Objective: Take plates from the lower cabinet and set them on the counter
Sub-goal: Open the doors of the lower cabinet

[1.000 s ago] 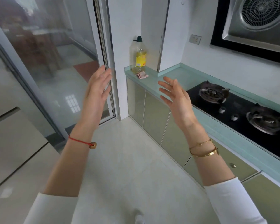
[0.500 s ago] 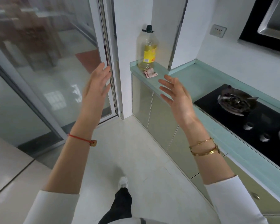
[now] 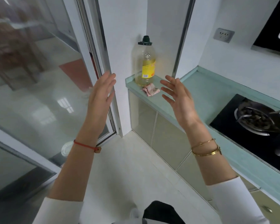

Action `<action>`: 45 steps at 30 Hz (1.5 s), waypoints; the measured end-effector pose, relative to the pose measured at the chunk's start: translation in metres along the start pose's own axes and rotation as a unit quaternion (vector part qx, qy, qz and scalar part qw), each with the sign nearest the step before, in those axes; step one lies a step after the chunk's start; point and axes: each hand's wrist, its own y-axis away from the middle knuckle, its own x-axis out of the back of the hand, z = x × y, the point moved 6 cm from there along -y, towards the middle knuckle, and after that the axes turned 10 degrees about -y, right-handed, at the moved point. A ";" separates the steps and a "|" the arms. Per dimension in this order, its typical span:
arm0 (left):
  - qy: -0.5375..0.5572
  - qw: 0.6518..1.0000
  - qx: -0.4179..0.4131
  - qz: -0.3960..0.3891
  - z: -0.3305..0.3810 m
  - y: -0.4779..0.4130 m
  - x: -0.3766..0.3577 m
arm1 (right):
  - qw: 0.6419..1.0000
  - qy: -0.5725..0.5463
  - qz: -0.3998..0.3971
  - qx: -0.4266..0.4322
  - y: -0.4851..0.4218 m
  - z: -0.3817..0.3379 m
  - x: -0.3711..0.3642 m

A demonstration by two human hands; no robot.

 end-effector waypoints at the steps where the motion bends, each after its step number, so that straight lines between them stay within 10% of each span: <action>1: 0.004 1.000 0.004 -0.006 -0.004 -0.012 -0.001 | 1.000 0.001 0.007 0.000 -0.011 0.004 0.000; 24: -0.018 0.994 0.059 -0.087 -0.107 -0.251 -0.048 | 0.995 0.030 0.088 -0.023 -0.229 0.060 0.025; 45: -0.107 0.936 0.208 -0.263 -0.234 -0.282 -0.016 | 0.944 0.147 0.290 -0.048 -0.188 0.178 0.016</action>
